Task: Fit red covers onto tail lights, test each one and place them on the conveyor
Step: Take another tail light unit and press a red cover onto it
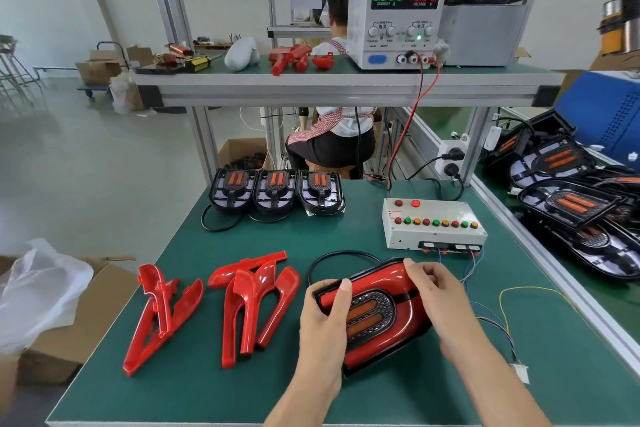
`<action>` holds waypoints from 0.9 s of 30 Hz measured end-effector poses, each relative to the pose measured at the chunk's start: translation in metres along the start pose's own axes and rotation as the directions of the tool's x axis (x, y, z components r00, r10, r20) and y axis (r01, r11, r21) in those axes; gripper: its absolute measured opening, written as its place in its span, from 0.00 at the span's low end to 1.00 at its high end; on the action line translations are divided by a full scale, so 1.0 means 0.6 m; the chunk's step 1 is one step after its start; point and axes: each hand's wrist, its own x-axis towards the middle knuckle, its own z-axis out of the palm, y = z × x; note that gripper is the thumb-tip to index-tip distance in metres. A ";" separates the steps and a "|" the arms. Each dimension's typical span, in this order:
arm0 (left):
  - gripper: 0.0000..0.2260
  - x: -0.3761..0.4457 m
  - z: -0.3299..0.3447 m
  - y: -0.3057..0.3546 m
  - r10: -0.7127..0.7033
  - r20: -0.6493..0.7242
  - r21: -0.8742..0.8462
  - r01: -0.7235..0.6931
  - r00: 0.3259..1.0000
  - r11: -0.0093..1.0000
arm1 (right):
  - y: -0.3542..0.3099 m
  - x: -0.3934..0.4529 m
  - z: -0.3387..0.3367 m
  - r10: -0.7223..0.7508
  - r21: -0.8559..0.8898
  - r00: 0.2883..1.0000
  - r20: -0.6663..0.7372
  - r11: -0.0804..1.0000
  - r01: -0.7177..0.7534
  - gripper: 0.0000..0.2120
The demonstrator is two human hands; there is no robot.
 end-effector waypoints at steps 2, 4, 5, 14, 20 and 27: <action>0.09 0.001 0.001 -0.003 -0.001 -0.008 -0.011 0.001 1.000 1.000 | 0.003 -0.001 -0.002 -0.004 -0.012 1.000 0.009 1.000 0.005 0.14; 0.08 0.002 0.000 -0.006 -0.008 -0.010 -0.028 0.008 1.000 1.000 | 0.004 -0.002 -0.005 0.002 -0.029 1.000 0.023 1.000 -0.001 0.14; 0.08 0.003 -0.002 -0.006 -0.011 -0.013 -0.038 0.011 1.000 0.999 | 0.003 -0.003 -0.006 0.007 -0.036 0.999 0.035 0.999 -0.006 0.14; 0.04 0.006 0.002 -0.014 0.055 -0.073 0.034 -0.052 0.996 0.998 | -0.020 0.005 -0.006 -0.017 -0.140 0.971 0.240 0.989 0.052 0.06; 0.05 0.011 -0.004 -0.014 0.031 -0.048 -0.008 -0.031 0.998 0.999 | -0.036 0.012 -0.008 0.050 -0.158 0.945 0.323 0.987 0.002 0.07; 0.05 0.010 -0.007 -0.010 0.037 0.008 0.011 -0.037 0.999 0.999 | -0.036 0.012 -0.006 0.085 -0.142 0.947 0.309 0.989 -0.042 0.06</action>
